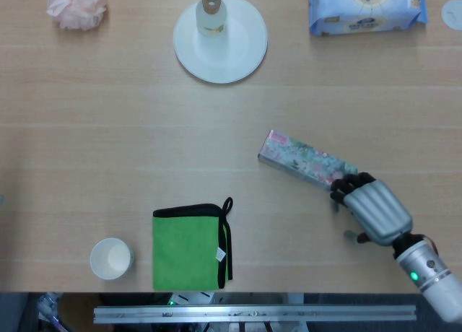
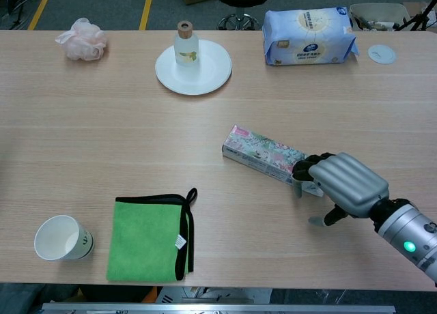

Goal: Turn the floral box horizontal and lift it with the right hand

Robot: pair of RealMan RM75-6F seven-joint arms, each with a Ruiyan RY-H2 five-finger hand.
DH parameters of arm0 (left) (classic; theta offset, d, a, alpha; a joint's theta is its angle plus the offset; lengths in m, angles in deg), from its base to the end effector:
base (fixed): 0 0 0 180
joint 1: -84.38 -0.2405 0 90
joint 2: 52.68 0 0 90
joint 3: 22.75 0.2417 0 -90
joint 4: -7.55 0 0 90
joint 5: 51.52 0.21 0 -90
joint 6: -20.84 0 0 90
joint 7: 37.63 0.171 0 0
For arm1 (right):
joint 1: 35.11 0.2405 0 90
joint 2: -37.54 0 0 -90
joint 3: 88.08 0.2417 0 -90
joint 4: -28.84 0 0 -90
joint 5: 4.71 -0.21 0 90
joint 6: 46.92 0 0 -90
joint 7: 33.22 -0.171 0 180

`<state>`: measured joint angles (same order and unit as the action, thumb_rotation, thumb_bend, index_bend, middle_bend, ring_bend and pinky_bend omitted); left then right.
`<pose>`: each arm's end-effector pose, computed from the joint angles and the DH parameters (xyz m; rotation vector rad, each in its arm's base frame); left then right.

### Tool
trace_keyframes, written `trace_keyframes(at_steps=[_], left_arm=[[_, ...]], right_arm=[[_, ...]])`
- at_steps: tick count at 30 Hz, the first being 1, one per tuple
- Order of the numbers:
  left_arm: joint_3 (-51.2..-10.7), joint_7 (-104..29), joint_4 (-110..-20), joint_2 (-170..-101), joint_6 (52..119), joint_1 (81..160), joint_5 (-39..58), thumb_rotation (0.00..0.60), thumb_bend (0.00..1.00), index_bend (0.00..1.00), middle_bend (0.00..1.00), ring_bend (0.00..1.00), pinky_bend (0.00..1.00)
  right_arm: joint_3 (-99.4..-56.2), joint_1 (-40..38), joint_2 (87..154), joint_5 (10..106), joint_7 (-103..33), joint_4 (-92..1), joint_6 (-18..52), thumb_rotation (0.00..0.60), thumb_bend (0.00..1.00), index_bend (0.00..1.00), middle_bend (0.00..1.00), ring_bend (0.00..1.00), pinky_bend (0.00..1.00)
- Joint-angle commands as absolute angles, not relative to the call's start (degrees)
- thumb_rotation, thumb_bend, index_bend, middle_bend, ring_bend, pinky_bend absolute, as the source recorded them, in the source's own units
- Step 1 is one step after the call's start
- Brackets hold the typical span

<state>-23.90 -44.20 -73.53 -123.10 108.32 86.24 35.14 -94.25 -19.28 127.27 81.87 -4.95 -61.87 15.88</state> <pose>-0.3332 0.1857 0.1384 -1.3398 -0.9396 -0.9021 -0.2065 -0.1832 -0.0612 2.0441 -0.9405 0.7311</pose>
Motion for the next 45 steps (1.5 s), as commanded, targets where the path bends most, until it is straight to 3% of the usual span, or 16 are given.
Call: trace_keyframes(at_steps=[1, 20, 29, 35, 45], left_arm=[[-23.9, -44.1, -73.6, -123.1, 108.3, 86.2, 35.2, 0.600, 0.09, 0.14, 0.15, 0.21, 0.40], [-23.9, -44.0, -73.6, -123.3, 108.2, 86.2, 35.1, 0.600, 0.09, 0.14, 0.15, 0.21, 0.40], [-23.9, -43.8, -73.9, -123.1, 108.2, 86.2, 35.2, 0.600, 0.09, 0.14, 0.15, 0.21, 0.40], [-23.9, -43.7, -73.9, -123.2, 108.2, 86.3, 35.4, 0.600, 0.09, 0.14, 0.15, 0.21, 0.40], [-23.7, -44.8, -73.6, -122.8, 108.3, 86.0, 35.3, 0.600, 0.09, 0.14, 0.15, 0.21, 0.40]], right_arm=[[-94.1, -19.4, 126.8, 81.5, -5.0, -61.6, 16.2, 0.600, 0.01, 0.49, 0.35, 0.27, 0.30], [-90.7, -19.8, 126.2, 77.0, -4.2, -58.4, 18.5, 0.600, 0.01, 0.49, 0.35, 0.27, 0.28], [-90.3, -19.4, 124.5, 80.0, -7.2, -63.9, 20.8, 0.600, 0.01, 0.49, 0.35, 0.27, 0.28], [-87.6, -17.9, 126.0, 79.3, -5.4, -65.7, 20.9, 0.600, 0.01, 0.49, 0.35, 0.25, 0.28], [-83.8, -15.0, 132.3, 68.0, 6.9, -66.4, 17.7, 0.600, 0.00, 0.30, 0.26, 0.17, 0.28]])
